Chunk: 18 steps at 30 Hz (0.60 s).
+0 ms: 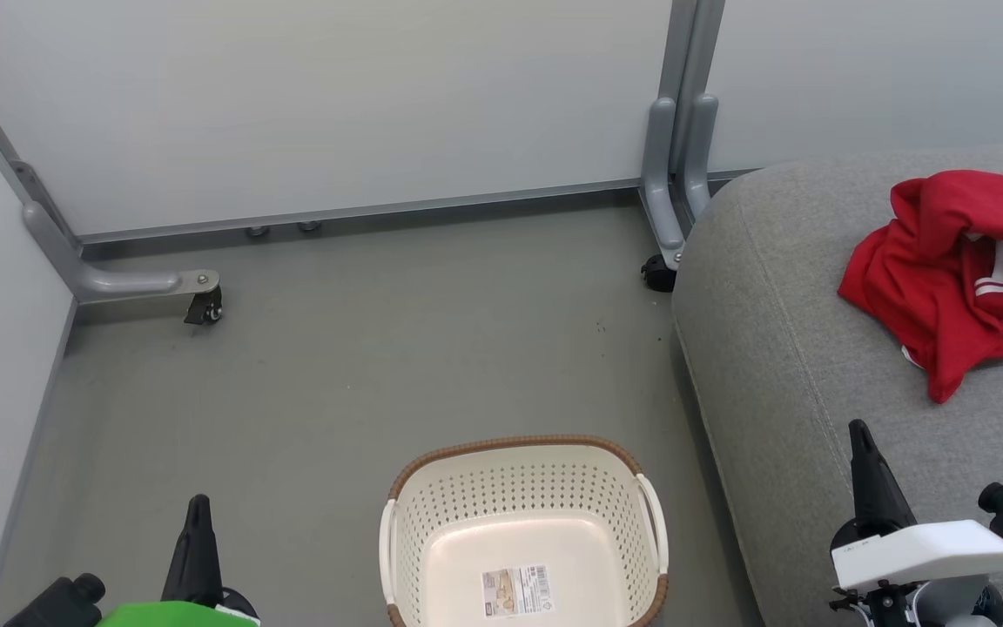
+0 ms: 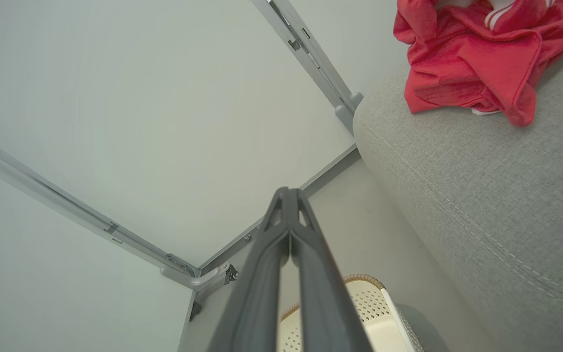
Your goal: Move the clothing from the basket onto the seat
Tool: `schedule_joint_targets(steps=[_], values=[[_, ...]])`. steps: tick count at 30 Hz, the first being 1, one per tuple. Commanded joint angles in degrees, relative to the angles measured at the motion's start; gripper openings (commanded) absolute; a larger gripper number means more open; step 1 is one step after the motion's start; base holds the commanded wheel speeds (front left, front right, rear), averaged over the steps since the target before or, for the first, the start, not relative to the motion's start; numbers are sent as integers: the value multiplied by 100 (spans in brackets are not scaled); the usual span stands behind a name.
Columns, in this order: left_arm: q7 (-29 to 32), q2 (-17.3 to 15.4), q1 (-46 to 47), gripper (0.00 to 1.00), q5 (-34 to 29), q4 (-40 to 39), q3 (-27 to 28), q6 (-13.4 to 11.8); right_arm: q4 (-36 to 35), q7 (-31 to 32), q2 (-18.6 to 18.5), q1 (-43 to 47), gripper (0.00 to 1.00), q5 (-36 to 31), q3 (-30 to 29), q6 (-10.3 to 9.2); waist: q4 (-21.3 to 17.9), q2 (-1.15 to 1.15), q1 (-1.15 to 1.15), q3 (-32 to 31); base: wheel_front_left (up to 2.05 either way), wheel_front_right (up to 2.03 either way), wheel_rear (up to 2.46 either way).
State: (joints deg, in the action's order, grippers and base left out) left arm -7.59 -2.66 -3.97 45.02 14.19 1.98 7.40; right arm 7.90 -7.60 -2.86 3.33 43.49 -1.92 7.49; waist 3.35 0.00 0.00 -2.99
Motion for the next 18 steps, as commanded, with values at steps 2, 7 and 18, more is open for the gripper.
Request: schedule_joint_targets(steps=[2, 7, 18], values=[[69, -51, 205, 0, 288, -72, 52, 4, -30, 65, -46, -188, 0, 294, -40, 0, -10, 0, 0, 9, 0, 0, 0], [168, -56, 273, 0, 635, -70, 78, 5, 17, 162, -49, -255, 0, 654, -64, 0, -27, 0, 0, 25, 0, 0, 0], [378, -63, 412, 0, 1361, -65, 131, 6, 119, 373, -55, -379, 0, 1403, -121, 0, -66, 0, 0, 62, 0, 0, 0]])
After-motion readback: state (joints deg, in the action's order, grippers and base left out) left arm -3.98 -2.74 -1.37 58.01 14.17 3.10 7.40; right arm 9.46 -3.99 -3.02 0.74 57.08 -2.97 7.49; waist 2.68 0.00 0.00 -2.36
